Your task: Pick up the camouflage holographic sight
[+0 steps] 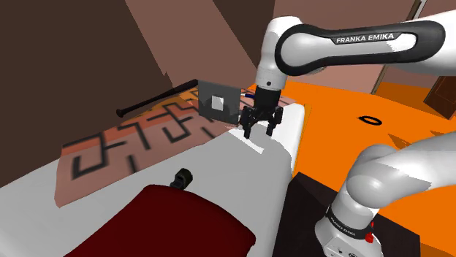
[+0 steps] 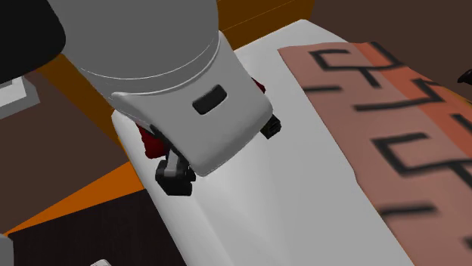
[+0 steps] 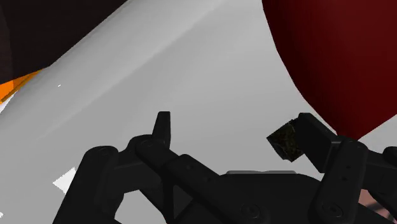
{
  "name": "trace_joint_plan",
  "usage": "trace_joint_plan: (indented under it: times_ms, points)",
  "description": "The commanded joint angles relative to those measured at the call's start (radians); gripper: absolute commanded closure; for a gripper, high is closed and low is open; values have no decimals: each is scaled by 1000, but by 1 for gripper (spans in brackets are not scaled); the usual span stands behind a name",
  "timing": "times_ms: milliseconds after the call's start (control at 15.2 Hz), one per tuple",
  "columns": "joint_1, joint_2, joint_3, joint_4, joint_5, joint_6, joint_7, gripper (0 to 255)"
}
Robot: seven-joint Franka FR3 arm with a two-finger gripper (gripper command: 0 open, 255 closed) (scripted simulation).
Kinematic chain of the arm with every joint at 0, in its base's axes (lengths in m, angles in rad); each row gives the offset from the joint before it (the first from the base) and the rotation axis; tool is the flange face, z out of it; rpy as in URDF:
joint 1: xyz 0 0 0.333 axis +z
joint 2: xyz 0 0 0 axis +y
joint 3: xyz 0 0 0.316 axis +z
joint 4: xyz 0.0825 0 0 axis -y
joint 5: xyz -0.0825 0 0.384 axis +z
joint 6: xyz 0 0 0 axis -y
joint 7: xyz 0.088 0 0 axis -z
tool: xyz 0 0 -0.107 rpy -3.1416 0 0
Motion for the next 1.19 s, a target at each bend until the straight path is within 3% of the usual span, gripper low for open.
trace_joint_plan:
  times_ms: [0, 330, 594, 858, 1122]
  points:
    - [-11, 55, 59, 0, 27, 72, 87, 0]
    - [-51, 206, 198, 30, 55, 230, 299, 0]
    - [-102, 358, 307, 83, 26, 354, 484, 0]
    - [-160, 539, 407, 157, -73, 466, 702, 0]
    - [-190, 747, 462, 254, -258, 549, 963, 0]
